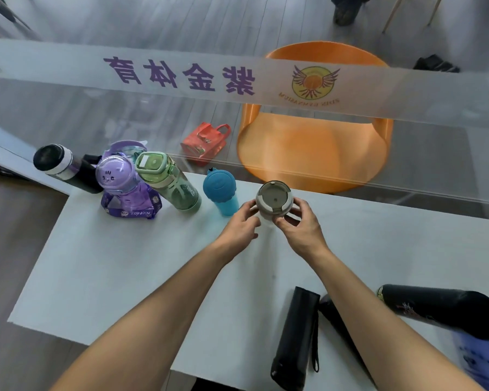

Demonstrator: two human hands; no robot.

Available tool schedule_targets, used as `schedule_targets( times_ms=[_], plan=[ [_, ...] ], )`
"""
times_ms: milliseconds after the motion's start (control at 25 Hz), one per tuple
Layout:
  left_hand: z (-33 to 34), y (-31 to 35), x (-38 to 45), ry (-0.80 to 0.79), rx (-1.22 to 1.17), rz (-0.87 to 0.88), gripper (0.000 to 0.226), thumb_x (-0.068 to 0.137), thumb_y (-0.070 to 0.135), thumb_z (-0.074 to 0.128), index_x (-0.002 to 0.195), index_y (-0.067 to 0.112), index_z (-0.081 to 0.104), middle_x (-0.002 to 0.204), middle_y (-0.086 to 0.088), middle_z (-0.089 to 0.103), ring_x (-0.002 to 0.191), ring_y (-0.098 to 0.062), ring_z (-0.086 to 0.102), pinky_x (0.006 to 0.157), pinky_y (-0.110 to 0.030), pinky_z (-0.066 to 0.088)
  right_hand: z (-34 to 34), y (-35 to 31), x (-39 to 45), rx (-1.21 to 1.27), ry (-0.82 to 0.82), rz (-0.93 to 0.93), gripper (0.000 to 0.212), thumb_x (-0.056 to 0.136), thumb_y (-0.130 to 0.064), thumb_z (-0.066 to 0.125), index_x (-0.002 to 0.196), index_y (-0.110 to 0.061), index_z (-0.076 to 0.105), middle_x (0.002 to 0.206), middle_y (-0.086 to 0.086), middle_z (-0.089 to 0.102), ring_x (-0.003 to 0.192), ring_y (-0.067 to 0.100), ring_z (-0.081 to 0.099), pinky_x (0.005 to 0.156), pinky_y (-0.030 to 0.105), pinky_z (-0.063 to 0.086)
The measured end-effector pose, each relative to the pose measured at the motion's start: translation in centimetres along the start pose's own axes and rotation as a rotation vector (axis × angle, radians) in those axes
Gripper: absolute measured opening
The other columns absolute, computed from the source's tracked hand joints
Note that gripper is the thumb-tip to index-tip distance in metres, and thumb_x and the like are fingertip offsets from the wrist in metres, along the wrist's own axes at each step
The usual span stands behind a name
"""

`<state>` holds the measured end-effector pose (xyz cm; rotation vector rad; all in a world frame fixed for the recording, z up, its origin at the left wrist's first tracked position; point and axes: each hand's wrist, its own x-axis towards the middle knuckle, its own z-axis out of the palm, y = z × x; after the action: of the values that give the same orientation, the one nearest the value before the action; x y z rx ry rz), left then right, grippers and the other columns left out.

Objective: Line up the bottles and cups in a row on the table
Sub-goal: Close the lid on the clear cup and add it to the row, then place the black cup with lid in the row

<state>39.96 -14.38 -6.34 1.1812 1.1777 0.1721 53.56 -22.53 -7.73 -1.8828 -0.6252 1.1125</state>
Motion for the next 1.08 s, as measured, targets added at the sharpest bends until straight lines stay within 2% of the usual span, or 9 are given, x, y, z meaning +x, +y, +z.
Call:
schedule_targets(
  times_ms=[120, 280, 360, 440, 600, 720, 840, 960, 1080],
  plan=[
    [0.1, 0.0, 0.0, -0.006, 0.006, -0.004, 0.056, 0.098, 0.006, 0.038, 0.149, 0.029, 0.033, 0.148, 0.005, 0.044, 0.120, -0.015, 0.048, 0.106, -0.047, 0.045, -0.1, 0.1, 0.1, -0.006, -0.011, 0.001, 0.063, 0.087, -0.022, 0.075, 0.141, -0.025, 0.045, 0.141, 0.001, 0.054, 0.128, 0.019, 0.055, 0.101, 0.031, 0.047],
    [-0.1, -0.7, -0.5, -0.041, 0.063, -0.020, 0.064, 0.097, 0.007, 0.037, 0.154, 0.035, 0.022, 0.158, 0.007, 0.031, 0.130, -0.019, 0.043, 0.106, -0.045, 0.045, -0.2, 0.0, -0.2, -0.033, -0.022, 0.032, 0.069, 0.086, -0.029, 0.075, 0.146, -0.027, 0.039, 0.146, 0.002, 0.051, 0.131, 0.021, 0.054, 0.105, 0.039, 0.048],
    [0.1, -1.4, -1.4, -0.012, 0.103, -0.048, 0.062, 0.100, 0.010, 0.038, 0.154, 0.033, 0.021, 0.158, 0.002, 0.032, 0.131, -0.022, 0.046, 0.106, -0.044, 0.046, -0.5, 0.2, -1.5, -0.067, 0.004, 0.059, 0.069, 0.088, -0.032, 0.072, 0.147, -0.027, 0.037, 0.144, 0.003, 0.052, 0.129, 0.021, 0.055, 0.105, 0.040, 0.049],
    [0.6, -3.2, -3.2, -0.001, 0.156, -0.086, 0.055, 0.101, 0.012, 0.038, 0.152, 0.029, 0.028, 0.154, -0.002, 0.040, 0.130, -0.024, 0.049, 0.107, -0.043, 0.047, -0.8, 1.0, -4.0, -0.122, 0.024, 0.069, 0.060, 0.092, -0.031, 0.067, 0.145, -0.028, 0.040, 0.139, 0.002, 0.055, 0.123, 0.020, 0.057, 0.102, 0.039, 0.050],
    [2.0, -10.1, -8.4, -0.112, 0.309, -0.112, 0.044, 0.098, 0.015, 0.038, 0.139, 0.028, 0.045, 0.138, -0.002, 0.056, 0.119, -0.019, 0.057, 0.101, -0.040, 0.051, -1.0, 5.3, -11.2, -0.206, 0.027, 0.032, 0.040, 0.096, -0.025, 0.057, 0.135, -0.030, 0.048, 0.127, -0.004, 0.060, 0.116, 0.013, 0.057, 0.102, 0.036, 0.050],
    [2.9, -14.4, -11.1, -0.180, 0.348, -0.142, 0.043, 0.095, 0.016, 0.037, 0.134, 0.029, 0.050, 0.128, -0.001, 0.060, 0.110, -0.016, 0.060, 0.097, -0.041, 0.053, -0.5, 10.4, -16.7, -0.330, 0.095, 0.005, 0.034, 0.095, -0.022, 0.053, 0.128, -0.029, 0.055, 0.121, -0.006, 0.057, 0.116, 0.013, 0.055, 0.102, 0.035, 0.048],
    [3.7, -16.8, -13.0, -0.235, 0.397, -0.148, 0.042, 0.096, 0.018, 0.036, 0.135, 0.028, 0.049, 0.122, -0.001, 0.059, 0.106, -0.020, 0.061, 0.096, -0.040, 0.053, -0.3, 14.1, -21.0, -0.432, 0.209, 0.053, 0.037, 0.096, -0.023, 0.052, 0.133, -0.029, 0.053, 0.124, -0.002, 0.053, 0.115, 0.018, 0.054, 0.097, 0.033, 0.045],
    [4.8, -18.1, -14.1, -0.335, 0.394, -0.151, 0.042, 0.096, 0.016, 0.037, 0.135, 0.030, 0.047, 0.112, 0.002, 0.061, 0.104, -0.017, 0.062, 0.099, -0.038, 0.050, 0.5, 15.4, -23.0, -0.279, 0.104, 0.267, 0.050, 0.100, -0.034, 0.050, 0.147, -0.036, 0.035, 0.123, -0.001, 0.055, 0.109, 0.018, 0.057, 0.092, 0.030, 0.042],
    [5.3, -18.6, -14.8, -0.367, 0.311, -0.132, 0.049, 0.091, 0.012, 0.041, 0.137, 0.028, 0.047, 0.104, -0.001, 0.068, 0.099, -0.014, 0.064, 0.101, -0.039, 0.048, 1.7, 15.2, -23.8, -0.133, 0.073, 0.307, 0.059, 0.099, -0.035, 0.052, 0.153, -0.040, 0.027, 0.126, -0.001, 0.059, 0.116, 0.017, 0.058, 0.101, 0.031, 0.044]
  ],
)
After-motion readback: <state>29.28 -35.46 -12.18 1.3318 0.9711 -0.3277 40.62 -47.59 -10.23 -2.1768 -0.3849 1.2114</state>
